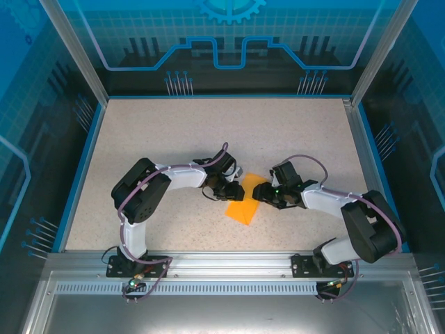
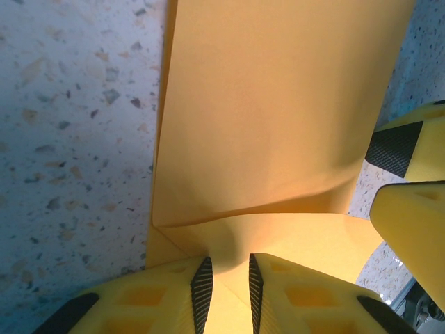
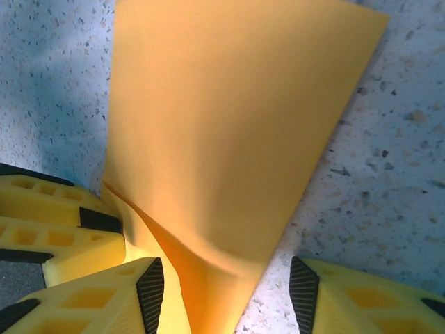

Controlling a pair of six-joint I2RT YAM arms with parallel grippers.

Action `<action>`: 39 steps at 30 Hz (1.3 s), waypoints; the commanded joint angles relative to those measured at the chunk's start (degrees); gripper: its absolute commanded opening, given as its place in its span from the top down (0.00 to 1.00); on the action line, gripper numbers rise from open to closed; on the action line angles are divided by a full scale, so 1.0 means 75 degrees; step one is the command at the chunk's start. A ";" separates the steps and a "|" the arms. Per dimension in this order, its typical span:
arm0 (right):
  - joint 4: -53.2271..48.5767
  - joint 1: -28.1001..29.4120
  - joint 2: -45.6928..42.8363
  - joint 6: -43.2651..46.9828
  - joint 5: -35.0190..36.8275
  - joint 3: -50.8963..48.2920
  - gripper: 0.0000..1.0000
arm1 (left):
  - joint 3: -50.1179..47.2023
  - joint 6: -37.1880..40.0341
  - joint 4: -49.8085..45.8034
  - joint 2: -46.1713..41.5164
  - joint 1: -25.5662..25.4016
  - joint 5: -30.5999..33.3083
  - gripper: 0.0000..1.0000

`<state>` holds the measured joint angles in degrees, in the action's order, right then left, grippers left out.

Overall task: Fold a paper plane with a square sheet of paper (pick it up from the middle)
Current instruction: Fold the triangle a second time at the center of the table.

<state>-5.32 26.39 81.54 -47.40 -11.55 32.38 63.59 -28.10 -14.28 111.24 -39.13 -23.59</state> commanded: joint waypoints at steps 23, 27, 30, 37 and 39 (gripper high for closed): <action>-0.0096 0.0117 0.0308 -0.0348 0.0988 0.0598 0.44 | -0.0631 0.0208 -0.0058 0.0705 -0.0045 0.0755 0.73; -0.0079 0.0142 0.0390 -0.0415 0.0940 0.0573 0.44 | -0.0639 0.0195 -0.0044 0.0718 -0.0049 0.0760 0.73; -0.0104 0.0146 0.0380 -0.0468 0.0951 0.0542 0.44 | -0.0611 0.0192 -0.0027 0.0761 -0.0049 0.0738 0.73; -0.0158 0.0187 0.0105 -0.0567 0.1061 0.0339 0.43 | -0.0562 0.0218 -0.0052 0.0804 -0.0047 0.0732 0.73; 0.0123 0.0199 0.0226 -0.0688 0.0905 0.0254 0.43 | -0.0534 0.0229 -0.0064 0.0840 -0.0054 0.0720 0.73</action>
<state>-5.30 27.14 83.31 -50.87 -4.51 35.44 62.46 -28.10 -12.60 110.91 -39.05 -23.83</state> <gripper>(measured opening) 0.566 0.269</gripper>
